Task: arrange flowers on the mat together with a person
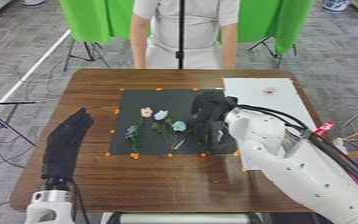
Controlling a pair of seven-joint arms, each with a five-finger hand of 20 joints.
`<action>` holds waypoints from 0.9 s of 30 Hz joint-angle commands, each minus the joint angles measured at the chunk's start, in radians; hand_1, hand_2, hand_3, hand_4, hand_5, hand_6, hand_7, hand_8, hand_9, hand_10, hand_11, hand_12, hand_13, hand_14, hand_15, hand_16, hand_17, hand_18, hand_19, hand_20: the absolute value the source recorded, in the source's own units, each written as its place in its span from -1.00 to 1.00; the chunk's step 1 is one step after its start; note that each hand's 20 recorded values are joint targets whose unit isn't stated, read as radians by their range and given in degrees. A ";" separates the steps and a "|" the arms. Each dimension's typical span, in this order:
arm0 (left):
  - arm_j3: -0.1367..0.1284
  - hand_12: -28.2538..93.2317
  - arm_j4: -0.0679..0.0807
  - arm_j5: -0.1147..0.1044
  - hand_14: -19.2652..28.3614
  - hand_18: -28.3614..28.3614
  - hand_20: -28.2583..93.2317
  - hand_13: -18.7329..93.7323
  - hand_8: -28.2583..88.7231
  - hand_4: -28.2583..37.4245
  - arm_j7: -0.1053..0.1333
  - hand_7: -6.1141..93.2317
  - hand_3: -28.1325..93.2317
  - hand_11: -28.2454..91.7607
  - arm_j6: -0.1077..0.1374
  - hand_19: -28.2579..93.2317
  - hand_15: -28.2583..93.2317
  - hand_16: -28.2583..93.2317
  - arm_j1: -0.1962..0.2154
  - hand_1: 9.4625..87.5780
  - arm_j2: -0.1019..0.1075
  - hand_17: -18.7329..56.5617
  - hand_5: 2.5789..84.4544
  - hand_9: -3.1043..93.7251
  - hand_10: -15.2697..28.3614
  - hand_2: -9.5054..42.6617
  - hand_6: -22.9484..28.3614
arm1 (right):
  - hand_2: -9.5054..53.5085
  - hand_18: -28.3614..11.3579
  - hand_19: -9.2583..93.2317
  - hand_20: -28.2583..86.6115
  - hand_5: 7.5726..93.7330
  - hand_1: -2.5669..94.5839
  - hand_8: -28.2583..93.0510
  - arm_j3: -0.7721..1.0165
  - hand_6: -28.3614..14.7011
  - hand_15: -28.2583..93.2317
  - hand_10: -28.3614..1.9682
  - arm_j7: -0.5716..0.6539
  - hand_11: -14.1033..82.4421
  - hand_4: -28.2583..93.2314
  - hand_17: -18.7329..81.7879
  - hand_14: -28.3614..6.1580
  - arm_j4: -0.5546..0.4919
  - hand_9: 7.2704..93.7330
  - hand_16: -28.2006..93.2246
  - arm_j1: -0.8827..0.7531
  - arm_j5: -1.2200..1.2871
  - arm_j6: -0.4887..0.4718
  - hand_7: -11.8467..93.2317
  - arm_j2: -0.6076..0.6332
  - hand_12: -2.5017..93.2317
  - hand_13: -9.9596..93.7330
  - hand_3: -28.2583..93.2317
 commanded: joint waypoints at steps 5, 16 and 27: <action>-0.005 -0.25 0.002 0.004 0.42 0.42 -0.26 -0.12 -0.60 -0.71 -0.015 -0.67 0.57 -0.37 -0.017 -0.52 -0.40 -0.44 0.005 -0.64 -0.007 -0.40 0.04 -0.13 0.21 -0.87 0.01 | -1.00 -0.67 0.99 0.37 0.19 -0.16 -0.75 0.012 0.47 0.48 -0.09 0.003 -0.52 -0.95 0.21 0.26 -0.018 0.33 -0.04 -0.011 0.012 0.004 -0.47 0.016 -0.62 0.72 0.69; -0.004 -0.24 0.004 0.006 0.42 0.43 -0.26 -0.12 -0.60 -0.70 -0.014 -0.67 0.57 -0.37 -0.016 -0.52 -0.40 -0.43 0.001 -0.64 -0.008 -0.41 0.04 -0.13 0.21 -0.86 0.00 | -1.00 -0.72 0.97 0.38 0.12 -0.22 -0.72 0.010 0.24 0.45 0.00 0.004 -0.47 -0.92 0.18 0.13 -0.021 0.43 -0.03 -0.008 0.022 0.002 -0.52 0.020 -0.61 0.71 0.67; -0.005 -0.24 0.002 0.005 0.42 0.43 -0.26 -0.11 -0.60 -0.70 -0.011 -0.67 0.58 -0.37 -0.017 -0.52 -0.40 -0.43 0.005 -0.64 -0.010 -0.41 0.04 -0.13 0.21 -0.87 0.00 | -1.00 -0.72 0.90 0.40 0.34 -0.30 -0.71 0.010 0.16 0.35 -0.20 0.002 -0.56 -0.88 0.10 0.02 -0.022 0.13 -0.07 -0.010 0.032 0.005 -0.53 0.018 -0.65 0.60 0.67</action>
